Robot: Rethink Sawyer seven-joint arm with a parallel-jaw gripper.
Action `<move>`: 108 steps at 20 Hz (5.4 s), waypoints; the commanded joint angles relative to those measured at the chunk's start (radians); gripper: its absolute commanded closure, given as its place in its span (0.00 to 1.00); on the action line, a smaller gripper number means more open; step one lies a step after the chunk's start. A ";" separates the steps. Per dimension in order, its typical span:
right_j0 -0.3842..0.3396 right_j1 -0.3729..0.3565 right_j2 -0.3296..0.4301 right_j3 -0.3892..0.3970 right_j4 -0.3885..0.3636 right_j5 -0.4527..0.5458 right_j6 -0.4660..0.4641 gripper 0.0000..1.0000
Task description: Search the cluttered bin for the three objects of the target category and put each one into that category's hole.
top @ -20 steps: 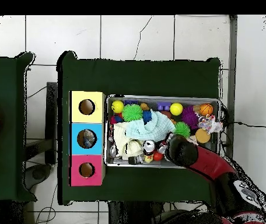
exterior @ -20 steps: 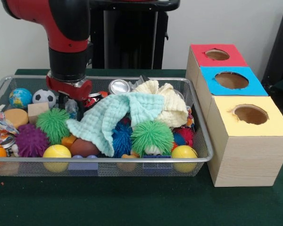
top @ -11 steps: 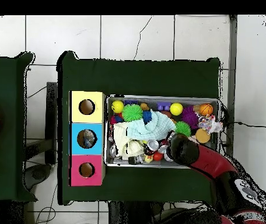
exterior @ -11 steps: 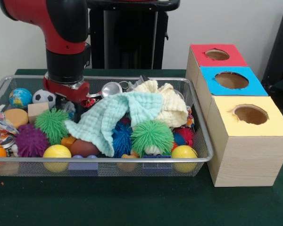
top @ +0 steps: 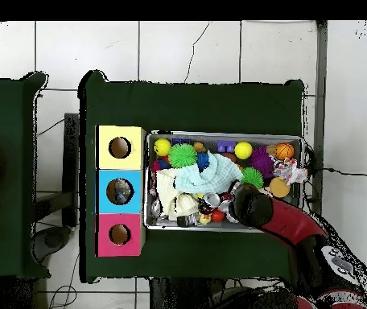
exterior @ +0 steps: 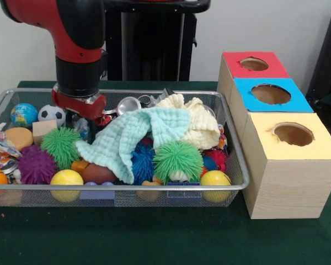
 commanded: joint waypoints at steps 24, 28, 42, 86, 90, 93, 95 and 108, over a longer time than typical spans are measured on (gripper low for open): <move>0.048 0.048 -0.016 0.043 -0.162 0.020 0.010 0.00; -0.004 0.045 0.005 0.080 -0.209 -0.035 0.009 0.00; -0.075 0.063 0.071 0.046 -0.282 0.043 -0.018 0.00; -0.042 0.006 0.056 0.118 -0.261 0.063 0.073 0.00; -0.041 0.016 0.052 0.115 -0.257 0.065 0.078 0.00; -0.009 0.019 0.016 0.119 -0.235 0.061 0.125 0.00; 0.032 0.023 -0.029 0.134 -0.199 -0.001 0.211 0.00; 0.231 0.149 -0.236 0.112 0.222 -0.058 0.409 0.00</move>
